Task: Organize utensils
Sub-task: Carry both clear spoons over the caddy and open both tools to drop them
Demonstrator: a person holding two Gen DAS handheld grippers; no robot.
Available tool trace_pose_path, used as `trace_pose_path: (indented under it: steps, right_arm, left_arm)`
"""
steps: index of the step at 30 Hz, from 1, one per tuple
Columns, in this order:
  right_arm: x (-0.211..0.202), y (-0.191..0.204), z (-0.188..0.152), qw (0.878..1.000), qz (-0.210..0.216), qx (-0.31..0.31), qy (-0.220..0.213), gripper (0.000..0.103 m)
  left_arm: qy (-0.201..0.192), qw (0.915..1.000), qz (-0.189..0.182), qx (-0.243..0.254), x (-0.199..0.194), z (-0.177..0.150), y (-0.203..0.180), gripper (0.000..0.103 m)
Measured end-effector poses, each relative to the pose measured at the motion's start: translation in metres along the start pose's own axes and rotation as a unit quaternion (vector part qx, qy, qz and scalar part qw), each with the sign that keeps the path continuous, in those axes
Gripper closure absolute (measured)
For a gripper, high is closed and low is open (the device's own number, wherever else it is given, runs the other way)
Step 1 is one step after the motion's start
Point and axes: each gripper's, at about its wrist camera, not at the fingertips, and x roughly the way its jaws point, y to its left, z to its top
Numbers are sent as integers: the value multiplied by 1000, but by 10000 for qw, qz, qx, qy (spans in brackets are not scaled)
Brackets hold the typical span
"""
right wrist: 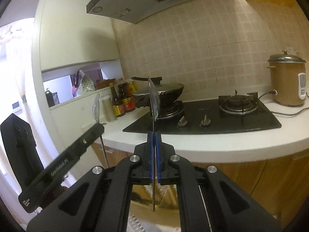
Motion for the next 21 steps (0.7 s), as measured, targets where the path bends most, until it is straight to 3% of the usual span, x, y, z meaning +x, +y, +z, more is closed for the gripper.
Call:
trace_pose_path:
  steps: [14,21]
  right_arm:
    - [42,-27,-42,9996,-168,-205,82,101]
    - [45,-25,-55,9994,53,-281,211,101]
  left_arm:
    - [161,9996,204,-100,34,-40,21,93]
    - [236,9994,264,-58,36,-52,24,92]
